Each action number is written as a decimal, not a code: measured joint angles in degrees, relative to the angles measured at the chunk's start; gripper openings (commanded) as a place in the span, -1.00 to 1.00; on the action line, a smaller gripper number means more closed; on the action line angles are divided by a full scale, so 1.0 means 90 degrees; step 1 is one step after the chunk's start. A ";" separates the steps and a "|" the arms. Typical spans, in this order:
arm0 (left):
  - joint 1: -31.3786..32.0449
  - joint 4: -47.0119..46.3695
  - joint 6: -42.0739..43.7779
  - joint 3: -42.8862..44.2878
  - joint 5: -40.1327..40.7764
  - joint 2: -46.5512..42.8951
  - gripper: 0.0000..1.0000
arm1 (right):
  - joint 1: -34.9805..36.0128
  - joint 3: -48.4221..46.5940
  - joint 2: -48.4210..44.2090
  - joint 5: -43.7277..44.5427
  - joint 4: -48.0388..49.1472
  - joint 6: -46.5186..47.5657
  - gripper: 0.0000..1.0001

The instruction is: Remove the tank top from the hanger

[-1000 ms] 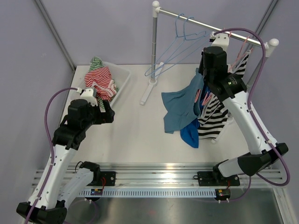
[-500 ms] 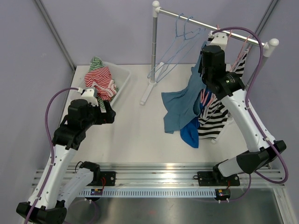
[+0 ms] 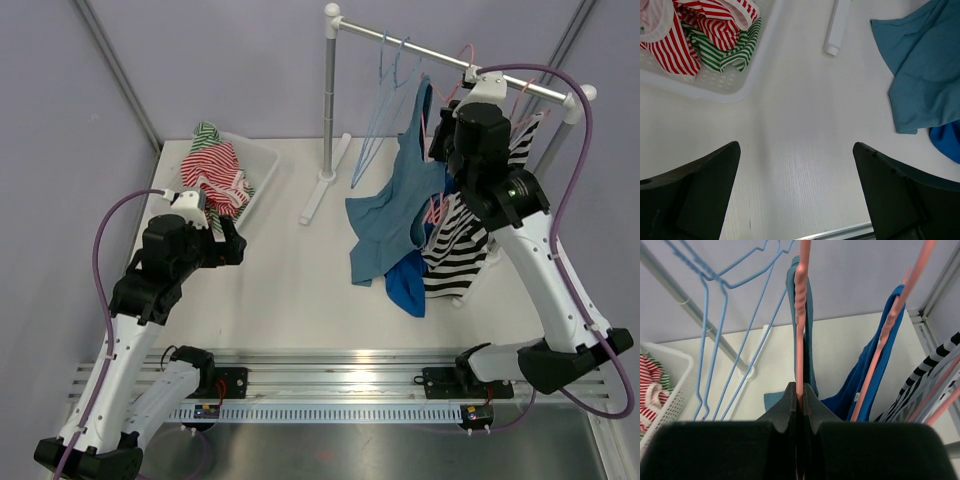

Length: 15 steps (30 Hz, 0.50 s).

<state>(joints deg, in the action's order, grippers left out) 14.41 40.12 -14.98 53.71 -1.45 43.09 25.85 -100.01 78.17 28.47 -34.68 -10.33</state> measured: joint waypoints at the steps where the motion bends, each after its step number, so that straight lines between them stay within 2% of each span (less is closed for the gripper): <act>1: 0.0002 -0.0002 0.0000 0.0000 0.0017 -0.0034 0.98 | 0.0000 0.0080 -0.0121 -0.0100 0.0027 -0.0012 -1.00; 15: 0.0012 -0.0017 -0.0002 0.0000 0.0158 -0.0063 0.98 | 0.0000 0.1591 -0.1812 -0.1807 0.0367 -0.0143 -1.00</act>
<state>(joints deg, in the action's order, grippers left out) 14.52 39.97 -15.00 53.71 -0.03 42.52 25.85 -85.69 61.87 12.21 -31.38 -11.62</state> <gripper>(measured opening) 0.988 0.053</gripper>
